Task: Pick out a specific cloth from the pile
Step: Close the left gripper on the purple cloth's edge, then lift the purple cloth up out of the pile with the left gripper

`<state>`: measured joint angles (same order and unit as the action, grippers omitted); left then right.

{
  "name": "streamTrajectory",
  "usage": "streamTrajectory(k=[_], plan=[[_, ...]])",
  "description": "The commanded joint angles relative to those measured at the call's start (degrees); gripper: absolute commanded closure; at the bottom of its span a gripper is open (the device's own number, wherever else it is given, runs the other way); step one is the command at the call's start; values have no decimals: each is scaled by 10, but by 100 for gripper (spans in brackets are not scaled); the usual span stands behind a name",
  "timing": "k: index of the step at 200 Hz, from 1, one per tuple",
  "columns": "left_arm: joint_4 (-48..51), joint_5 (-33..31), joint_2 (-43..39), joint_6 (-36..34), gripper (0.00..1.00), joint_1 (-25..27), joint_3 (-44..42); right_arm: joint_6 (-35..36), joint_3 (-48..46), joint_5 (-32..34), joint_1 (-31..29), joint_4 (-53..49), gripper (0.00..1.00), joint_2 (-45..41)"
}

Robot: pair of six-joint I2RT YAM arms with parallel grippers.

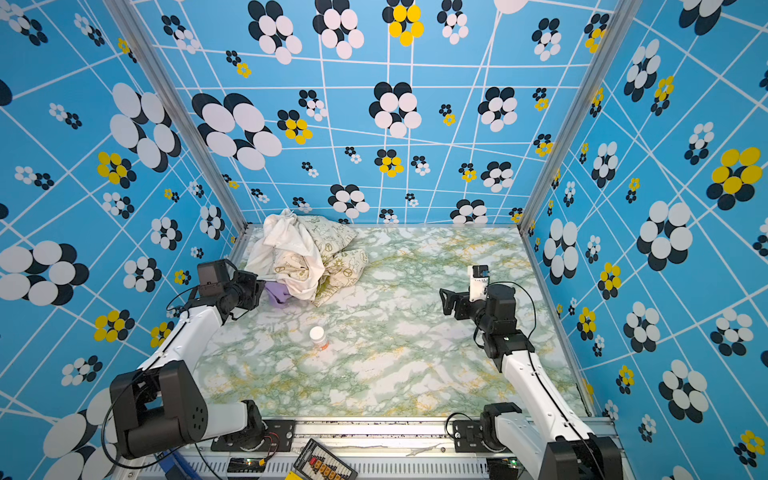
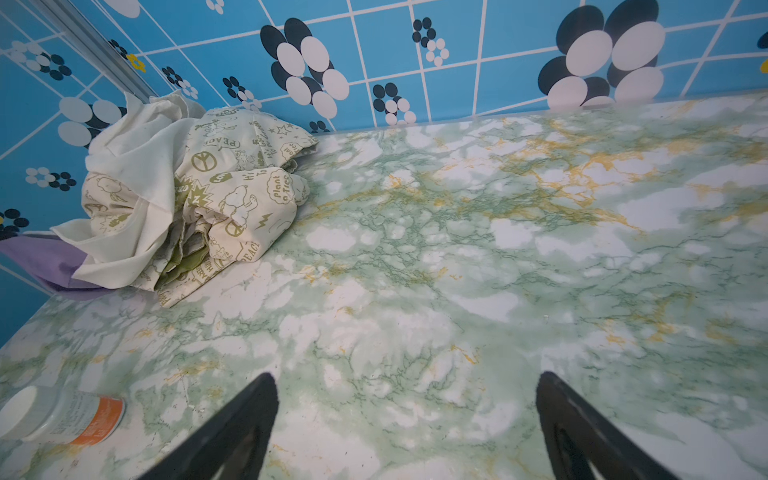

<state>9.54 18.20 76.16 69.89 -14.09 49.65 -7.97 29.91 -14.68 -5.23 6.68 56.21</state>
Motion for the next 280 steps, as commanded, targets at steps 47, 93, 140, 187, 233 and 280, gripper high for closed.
streamTrajectory(k=[47,93,140,187,233,280], plan=[[44,-71,-32,-24,100,28,86,11,13,13,-6,25,1,31],[67,-102,-50,-46,100,42,130,11,27,10,-7,39,1,59],[81,-117,-56,-71,100,53,177,12,37,7,-7,46,1,77],[98,-135,-56,-109,100,68,225,12,40,4,-8,55,1,97],[102,-160,-61,-122,100,85,248,18,57,-7,-8,57,1,122],[98,-186,-58,-132,100,99,284,28,75,-18,-9,51,1,146]])
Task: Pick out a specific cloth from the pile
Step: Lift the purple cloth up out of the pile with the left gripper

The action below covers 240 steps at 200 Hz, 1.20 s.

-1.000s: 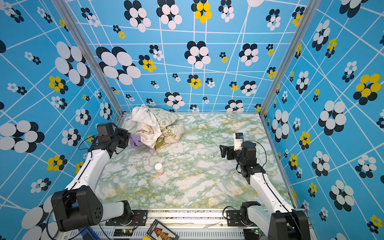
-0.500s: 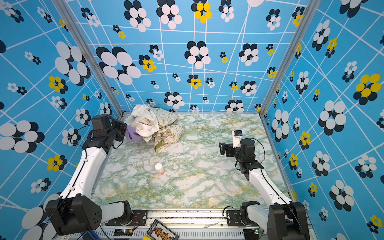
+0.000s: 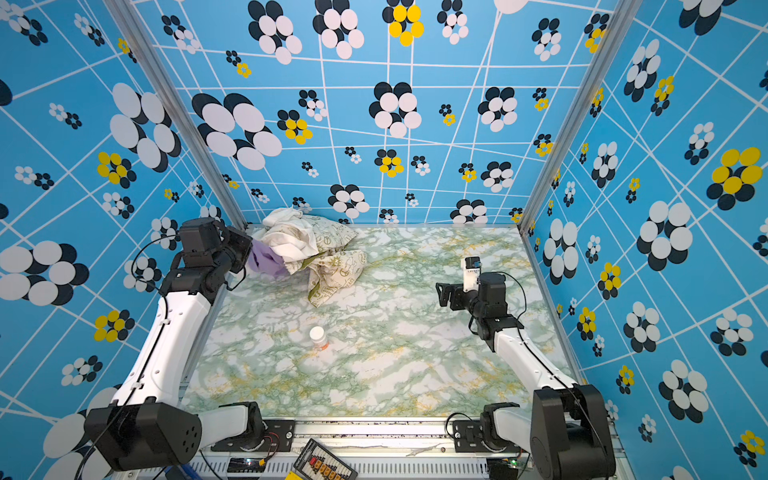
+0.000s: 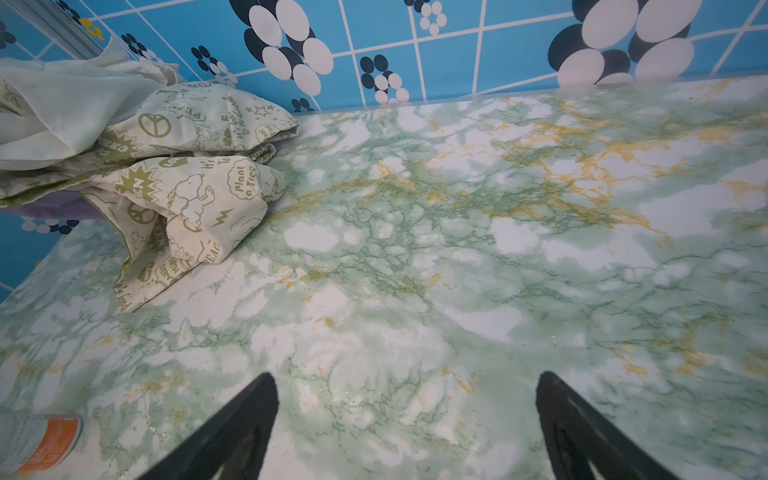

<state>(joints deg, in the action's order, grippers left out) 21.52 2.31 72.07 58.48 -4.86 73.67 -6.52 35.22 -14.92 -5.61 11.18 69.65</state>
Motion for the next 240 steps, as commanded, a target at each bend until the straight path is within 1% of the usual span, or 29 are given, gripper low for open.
streamTrajectory(k=[1,92,148,205,240], plan=[[-22,-28,-17,-19,100,8,45,14,22,-16,-5,7,1,12],[-40,-77,-9,-44,100,38,126,28,49,-27,-5,-1,1,47],[-45,-95,20,-78,100,64,206,32,56,-29,-5,-7,1,53],[-57,-90,46,-119,100,80,271,22,58,-27,-5,1,1,58],[-39,-58,90,-171,100,94,358,19,65,-26,-5,2,1,64]])
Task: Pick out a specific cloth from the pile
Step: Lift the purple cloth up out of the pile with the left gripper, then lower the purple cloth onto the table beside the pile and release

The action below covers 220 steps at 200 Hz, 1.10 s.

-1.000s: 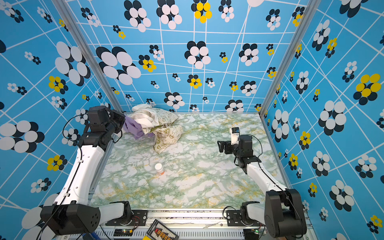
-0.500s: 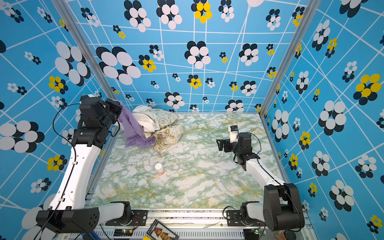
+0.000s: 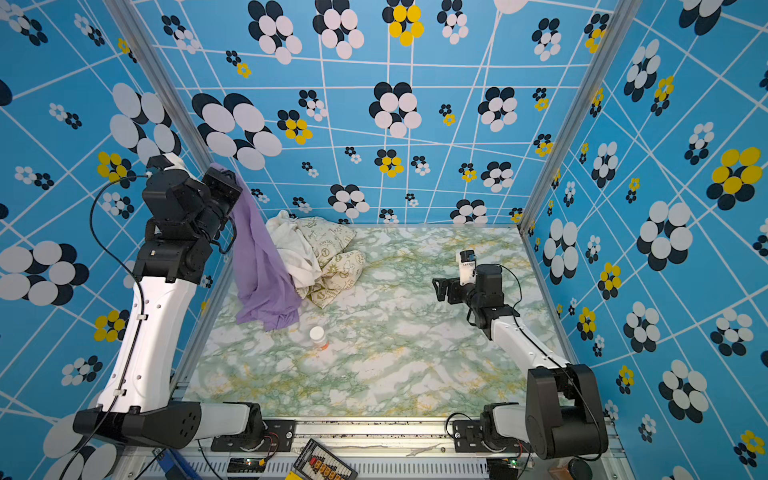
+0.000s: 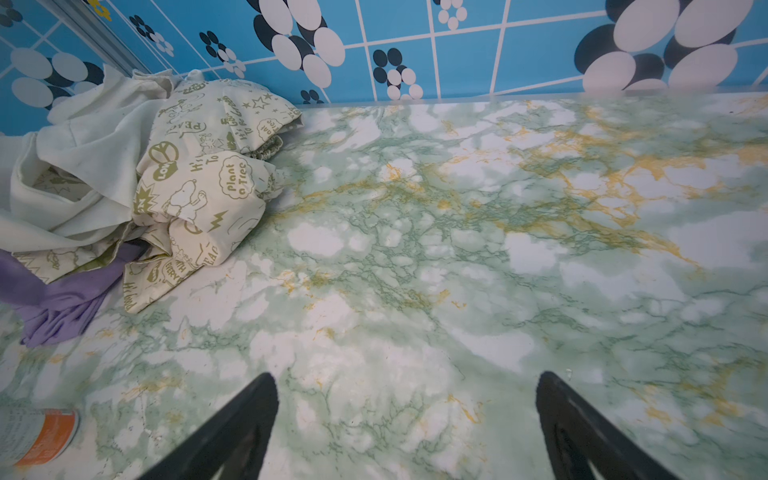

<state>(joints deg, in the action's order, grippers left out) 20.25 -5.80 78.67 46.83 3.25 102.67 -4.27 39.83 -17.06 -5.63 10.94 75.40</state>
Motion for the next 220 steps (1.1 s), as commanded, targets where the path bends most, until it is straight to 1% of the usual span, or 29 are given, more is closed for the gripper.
streamTrajectory(k=[1,56,78,101,112,137,148,162,194,210,220], plan=[[-25,25,25,-57,100,14,71,-4,19,-5,-5,5,1,6],[34,53,109,-124,100,50,246,-5,27,-3,-5,5,1,11],[64,61,154,-159,100,71,340,-5,31,1,-5,4,1,10],[103,93,214,-186,100,96,454,-5,36,4,-5,4,1,7],[116,102,236,-192,100,109,489,-5,39,8,-5,4,1,7],[135,115,266,-185,100,139,496,-12,49,21,-5,5,1,6],[152,122,272,-184,100,154,496,-15,53,28,-5,5,1,5],[179,129,301,-185,100,175,496,-21,57,42,-5,7,1,1],[266,163,364,-188,89,211,495,-35,60,82,-5,9,1,-12],[311,187,397,-184,81,220,494,-38,60,93,-5,8,1,-18],[338,200,415,-192,72,226,494,-38,59,95,-5,6,1,-22]])
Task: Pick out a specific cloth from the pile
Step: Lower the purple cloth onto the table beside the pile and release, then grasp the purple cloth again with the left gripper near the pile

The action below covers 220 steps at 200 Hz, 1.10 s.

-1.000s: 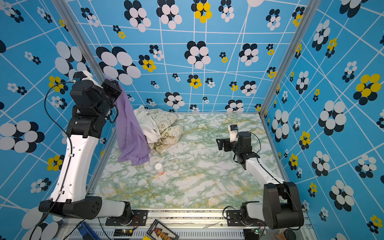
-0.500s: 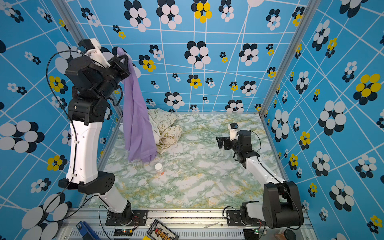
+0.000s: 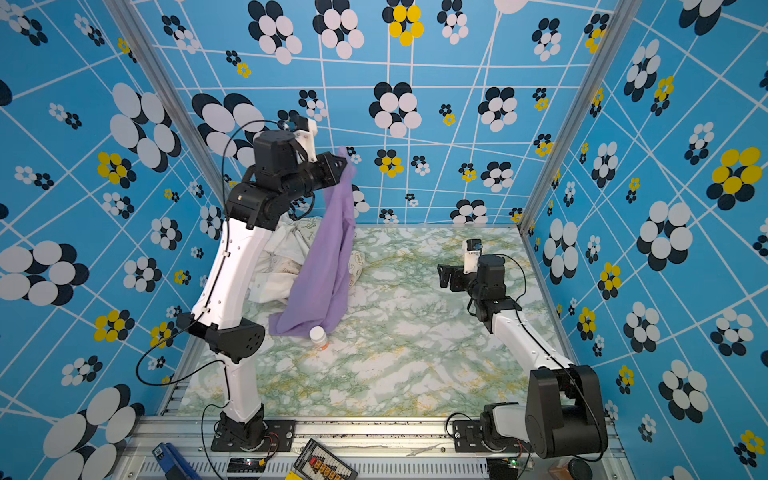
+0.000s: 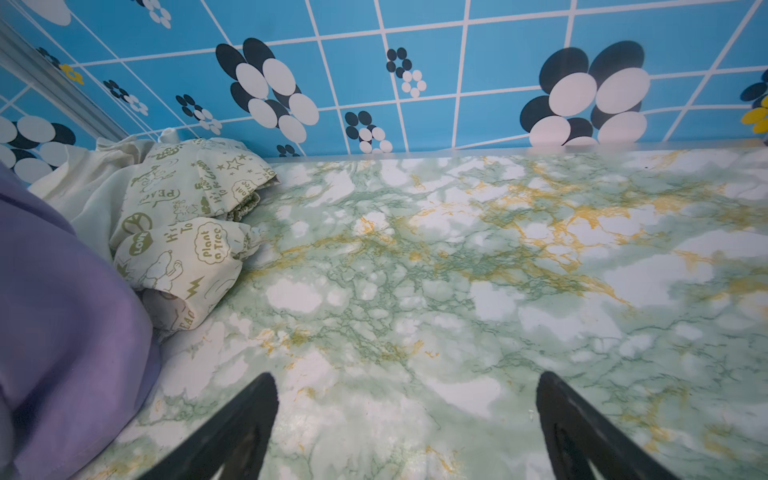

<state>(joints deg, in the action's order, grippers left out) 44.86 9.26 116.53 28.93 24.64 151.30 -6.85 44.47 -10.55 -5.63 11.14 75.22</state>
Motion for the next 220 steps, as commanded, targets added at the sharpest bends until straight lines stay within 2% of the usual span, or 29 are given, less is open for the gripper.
streamTrajectory(k=[1,17,21,44,67,101,123,162,165,177,185,220], plan=[[94,50,39,-14,72,13,8,-12,13,30,-5,4,1,-21],[137,56,59,-22,58,20,8,-16,9,30,-5,-2,1,-27],[146,58,62,-21,52,21,9,-16,8,30,-5,-4,1,-29],[185,52,65,-18,42,23,8,-19,-5,30,-5,-9,1,-42],[222,14,51,-30,37,21,8,-23,-20,28,-5,-6,1,-54],[260,-30,14,-32,36,6,-25,-19,-26,13,-5,-4,1,-56],[227,-45,-42,-33,36,-1,-117,-12,-20,-10,-5,-5,1,-54],[102,-42,-184,11,36,-35,-377,3,-5,-30,-5,-18,1,-52],[93,-43,-195,14,36,-38,-396,5,-4,-31,-22,-19,1,-52],[67,-57,-233,20,36,-44,-461,8,-3,-31,-26,-23,1,-53],[59,-72,-254,19,33,-45,-495,10,-3,-33,-28,-25,1,-53],[73,-105,-292,3,33,-55,-587,11,-6,-39,-34,-25,1,-48]])
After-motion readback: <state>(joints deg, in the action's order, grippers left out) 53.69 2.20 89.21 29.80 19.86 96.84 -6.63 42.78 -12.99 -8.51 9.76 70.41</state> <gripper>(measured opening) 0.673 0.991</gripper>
